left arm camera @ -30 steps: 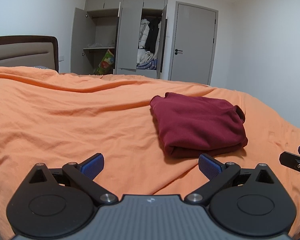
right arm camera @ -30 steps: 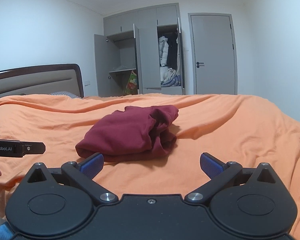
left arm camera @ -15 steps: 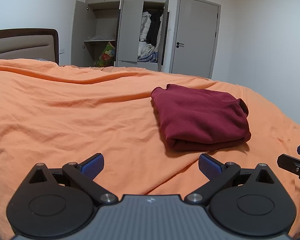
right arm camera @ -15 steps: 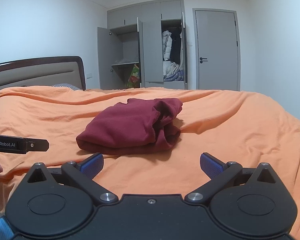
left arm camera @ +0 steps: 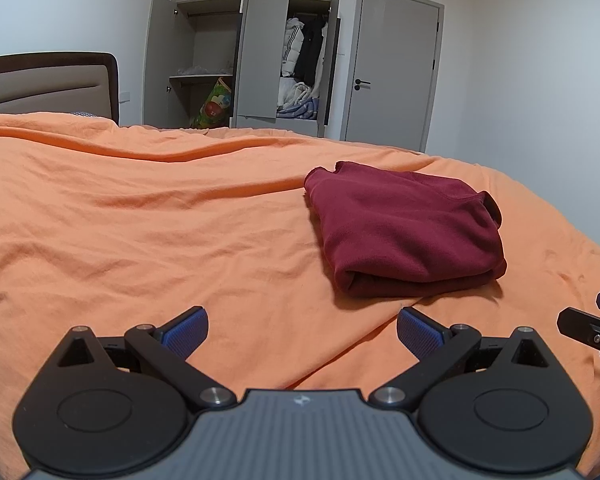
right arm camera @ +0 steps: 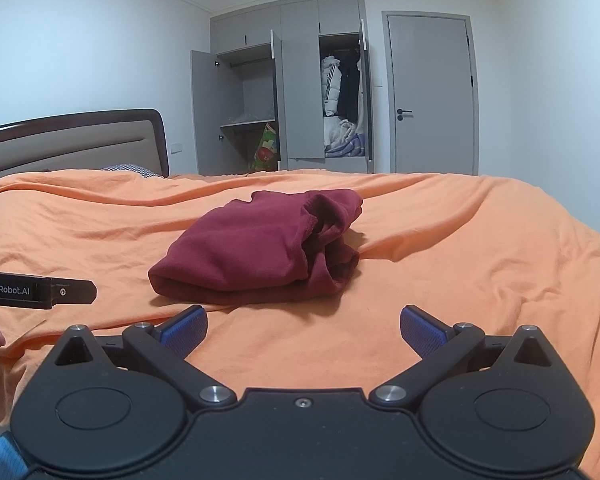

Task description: Fold small clothes

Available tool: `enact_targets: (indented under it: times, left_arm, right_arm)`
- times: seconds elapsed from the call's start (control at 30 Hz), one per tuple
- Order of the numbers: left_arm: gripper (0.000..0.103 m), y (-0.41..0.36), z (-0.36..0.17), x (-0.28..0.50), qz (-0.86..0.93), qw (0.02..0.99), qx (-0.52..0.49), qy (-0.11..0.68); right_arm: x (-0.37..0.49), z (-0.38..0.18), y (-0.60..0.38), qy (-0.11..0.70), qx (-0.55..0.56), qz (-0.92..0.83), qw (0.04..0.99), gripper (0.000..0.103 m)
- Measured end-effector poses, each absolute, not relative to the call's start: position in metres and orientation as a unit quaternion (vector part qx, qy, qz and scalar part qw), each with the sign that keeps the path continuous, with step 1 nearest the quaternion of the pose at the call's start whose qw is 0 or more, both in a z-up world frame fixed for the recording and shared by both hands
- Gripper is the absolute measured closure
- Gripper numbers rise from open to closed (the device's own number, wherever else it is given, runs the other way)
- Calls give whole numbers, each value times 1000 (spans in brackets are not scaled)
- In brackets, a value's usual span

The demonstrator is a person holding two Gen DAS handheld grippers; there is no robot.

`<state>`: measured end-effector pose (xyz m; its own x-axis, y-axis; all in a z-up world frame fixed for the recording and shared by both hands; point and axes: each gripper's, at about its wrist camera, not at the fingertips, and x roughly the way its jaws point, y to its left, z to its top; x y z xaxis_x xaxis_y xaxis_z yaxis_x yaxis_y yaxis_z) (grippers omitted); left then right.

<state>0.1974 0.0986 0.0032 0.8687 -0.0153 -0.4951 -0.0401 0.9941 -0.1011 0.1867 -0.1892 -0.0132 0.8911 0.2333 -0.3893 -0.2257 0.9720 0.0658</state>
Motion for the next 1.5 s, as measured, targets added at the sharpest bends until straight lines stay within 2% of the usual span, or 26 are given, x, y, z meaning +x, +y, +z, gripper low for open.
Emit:
enact_targets:
  times: [1.5]
  left_arm:
    - [0, 99, 1, 198, 6, 964, -54, 260]
  right_arm:
    - [188, -16, -189, 205, 11, 119, 972, 1]
